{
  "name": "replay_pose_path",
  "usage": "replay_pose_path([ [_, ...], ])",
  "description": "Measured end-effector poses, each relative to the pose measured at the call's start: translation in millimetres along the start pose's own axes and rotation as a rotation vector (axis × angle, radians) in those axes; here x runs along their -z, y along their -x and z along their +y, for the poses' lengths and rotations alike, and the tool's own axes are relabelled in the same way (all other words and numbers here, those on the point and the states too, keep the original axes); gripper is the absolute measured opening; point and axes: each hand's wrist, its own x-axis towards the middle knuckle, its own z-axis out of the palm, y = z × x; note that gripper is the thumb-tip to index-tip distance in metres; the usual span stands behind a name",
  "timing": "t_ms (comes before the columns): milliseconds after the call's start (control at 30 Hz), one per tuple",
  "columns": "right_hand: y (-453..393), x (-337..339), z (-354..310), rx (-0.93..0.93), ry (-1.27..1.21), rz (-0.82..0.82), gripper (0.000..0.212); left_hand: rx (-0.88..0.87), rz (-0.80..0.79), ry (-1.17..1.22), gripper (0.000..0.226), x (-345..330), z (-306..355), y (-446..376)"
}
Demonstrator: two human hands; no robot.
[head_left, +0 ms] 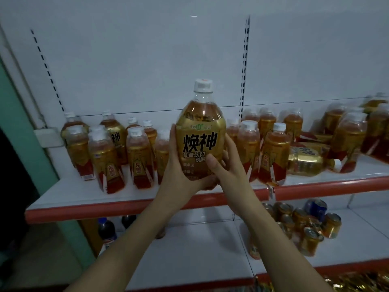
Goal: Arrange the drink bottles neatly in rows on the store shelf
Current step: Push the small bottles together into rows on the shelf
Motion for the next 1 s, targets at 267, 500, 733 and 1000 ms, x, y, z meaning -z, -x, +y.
replay_pose_path([
  [267,1.4,-58.4,3.6,-0.005,-0.003,-0.067,0.073,0.015,0.069,-0.006,0.128,58.5,2.1,20.8],
  [500,8.7,-147.4,8.2,-0.002,0.052,-0.110,0.060,0.035,0.069,0.066,0.130,141.3,-26.4,42.6],
  [733,16.2,-268.5,34.9,-0.066,0.085,-0.149,0.079,0.108,0.064,0.143,0.132,263.4,-63.8,73.5],
  [1000,-1.1,-369.2,77.5,-0.188,0.063,-0.177,0.059,0.188,0.102,0.129,0.133,361.9,-111.0,85.8],
])
